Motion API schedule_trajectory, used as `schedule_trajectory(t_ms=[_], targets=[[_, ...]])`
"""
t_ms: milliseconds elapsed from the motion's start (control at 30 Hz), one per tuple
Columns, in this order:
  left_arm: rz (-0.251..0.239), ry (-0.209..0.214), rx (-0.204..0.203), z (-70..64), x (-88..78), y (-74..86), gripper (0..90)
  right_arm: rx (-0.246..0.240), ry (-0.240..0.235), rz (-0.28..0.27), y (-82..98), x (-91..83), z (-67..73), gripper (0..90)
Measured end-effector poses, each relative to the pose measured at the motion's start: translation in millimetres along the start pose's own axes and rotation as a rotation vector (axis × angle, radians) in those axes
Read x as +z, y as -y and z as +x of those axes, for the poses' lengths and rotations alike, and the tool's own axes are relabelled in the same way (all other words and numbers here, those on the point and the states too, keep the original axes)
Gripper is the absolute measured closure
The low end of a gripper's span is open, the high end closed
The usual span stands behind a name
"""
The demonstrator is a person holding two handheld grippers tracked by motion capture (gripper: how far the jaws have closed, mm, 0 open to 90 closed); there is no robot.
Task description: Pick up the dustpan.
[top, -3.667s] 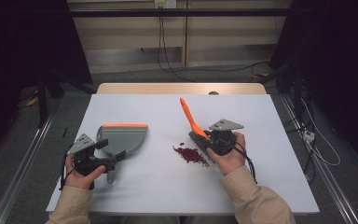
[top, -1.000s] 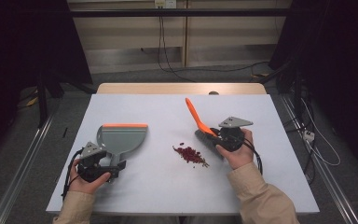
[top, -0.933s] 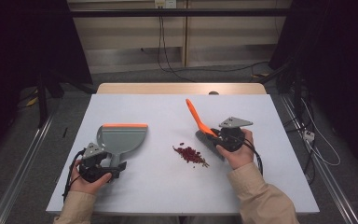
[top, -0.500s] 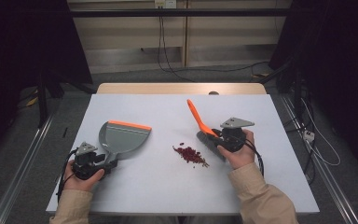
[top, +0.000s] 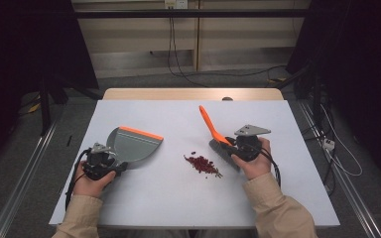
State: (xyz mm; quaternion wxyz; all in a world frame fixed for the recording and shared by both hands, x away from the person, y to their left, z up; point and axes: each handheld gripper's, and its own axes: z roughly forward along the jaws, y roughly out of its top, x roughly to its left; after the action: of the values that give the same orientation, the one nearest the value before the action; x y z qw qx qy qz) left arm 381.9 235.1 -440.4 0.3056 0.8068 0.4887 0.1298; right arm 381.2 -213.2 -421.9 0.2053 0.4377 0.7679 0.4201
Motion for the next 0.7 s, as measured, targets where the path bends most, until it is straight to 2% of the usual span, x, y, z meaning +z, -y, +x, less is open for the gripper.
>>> schedule_trajectory(t_ms=[133, 267, 300, 400, 533, 700], targets=[[0.017, -0.021, -0.002, -0.9, 5.5, -3.6, 52.1, -0.001, -0.001, 0.001, -0.1, 0.0, 1.0, 71.4], [0.031, -0.046, 0.029, -1.1, 6.6, -6.1, 60.7, 0.004, -0.001, -0.002, -0.1, 0.6, 0.7, 71.4], [0.030, -0.041, 0.029, -0.7, 6.8, -6.6, 63.6, 0.003, 0.000, -0.003, 0.0, 0.7, 0.7, 71.4], [0.036, -0.038, 0.045, -0.1, 6.2, -7.1, 64.0, 0.001, 0.000, -0.003, 0.3, 0.4, 1.2, 71.4], [0.050, 0.001, 0.053, 2.0, 2.1, -6.9, 64.1, 0.002, -0.001, -0.003, 0.4, 0.3, 0.7, 71.4], [0.040, 0.055, 0.126, -3.9, -12.6, -8.1, 64.2, 0.003, -0.001, -0.006, 0.6, 0.6, 0.6, 71.4]])
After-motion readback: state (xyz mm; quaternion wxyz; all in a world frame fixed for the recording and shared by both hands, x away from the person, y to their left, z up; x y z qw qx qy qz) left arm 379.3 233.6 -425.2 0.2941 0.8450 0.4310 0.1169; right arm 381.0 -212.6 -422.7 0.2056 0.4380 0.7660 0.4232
